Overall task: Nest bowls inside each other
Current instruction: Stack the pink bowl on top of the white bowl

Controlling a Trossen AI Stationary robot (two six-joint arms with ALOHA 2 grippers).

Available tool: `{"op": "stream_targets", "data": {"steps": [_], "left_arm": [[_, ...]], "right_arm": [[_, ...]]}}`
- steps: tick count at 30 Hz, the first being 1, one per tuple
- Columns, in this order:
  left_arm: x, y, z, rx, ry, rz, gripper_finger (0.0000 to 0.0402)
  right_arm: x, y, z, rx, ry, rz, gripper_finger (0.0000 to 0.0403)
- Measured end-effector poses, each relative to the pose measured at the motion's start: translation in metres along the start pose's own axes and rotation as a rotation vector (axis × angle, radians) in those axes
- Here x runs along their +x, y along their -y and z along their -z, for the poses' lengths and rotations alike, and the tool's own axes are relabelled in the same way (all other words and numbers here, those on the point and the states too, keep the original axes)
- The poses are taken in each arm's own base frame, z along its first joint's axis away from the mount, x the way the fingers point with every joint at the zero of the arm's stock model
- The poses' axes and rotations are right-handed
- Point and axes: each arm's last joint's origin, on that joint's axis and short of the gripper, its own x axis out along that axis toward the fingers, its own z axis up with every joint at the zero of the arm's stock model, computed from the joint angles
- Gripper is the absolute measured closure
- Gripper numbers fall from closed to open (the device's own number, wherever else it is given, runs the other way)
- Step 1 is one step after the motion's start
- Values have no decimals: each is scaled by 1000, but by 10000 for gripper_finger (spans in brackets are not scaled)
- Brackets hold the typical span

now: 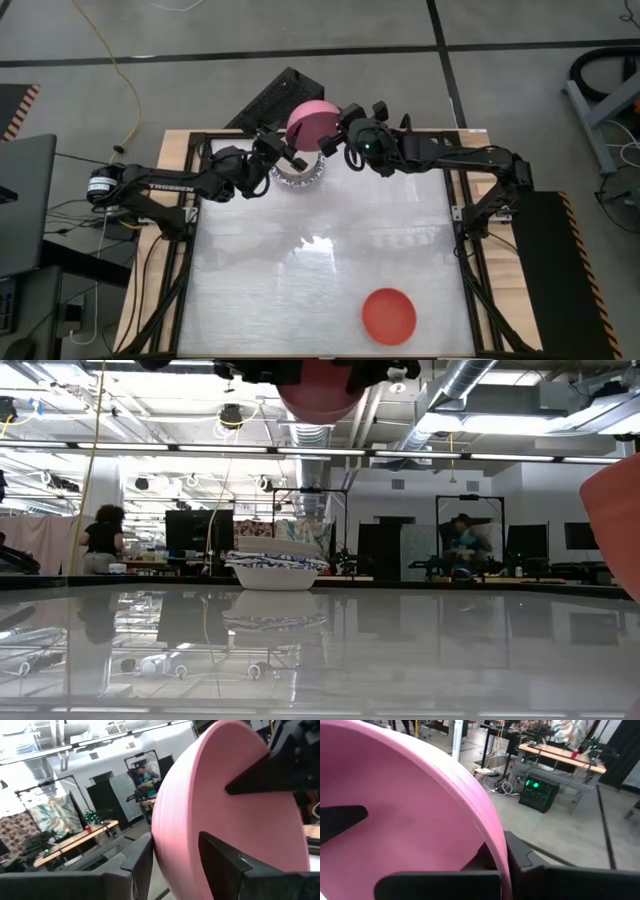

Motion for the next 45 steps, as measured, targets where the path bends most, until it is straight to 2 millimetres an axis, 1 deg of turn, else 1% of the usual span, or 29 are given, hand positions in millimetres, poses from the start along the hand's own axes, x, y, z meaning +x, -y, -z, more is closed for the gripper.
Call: {"op": "stream_targets", "data": {"steps": [6, 11, 15, 19, 23, 26, 30, 34, 39, 43, 45], "left_arm": [[-4, -6, -1, -10, -23, 62, 259], [-7, -12, -3, -87, -43, 95, 259], [-11, -15, -1, -69, -78, 133, 260], [-13, -14, 5, -54, -138, 159, 260], [-14, -12, 8, -30, -159, 180, 260], [-16, -10, 9, -17, -170, 191, 260], [-25, -14, 6, -22, -191, 202, 260], [-32, -24, 4, -98, -235, 200, 260], [-45, -50, 6, -228, -322, 209, 260], [-56, -69, 10, -302, -396, 230, 260], [-61, -76, 12, -322, -435, 239, 260]], "right_arm": [[6, 5, 1, 28, -14, -18, 393], [8, 6, 1, 27, -20, -29, 393], [8, 6, 2, 17, -28, -26, 393], [9, 6, 4, 5, -39, -13, 393], [9, 8, 8, 7, -69, -5, 393], [9, 9, 11, 7, -97, 3, 393], [9, 11, 16, 3, -137, 13, 393], [9, 16, 22, 18, -199, 17, 393], [10, 24, 38, 41, -367, -14, 393], [10, 28, 48, 91, -534, -101, 393], [10, 29, 50, 116, -587, -155, 393]]}}
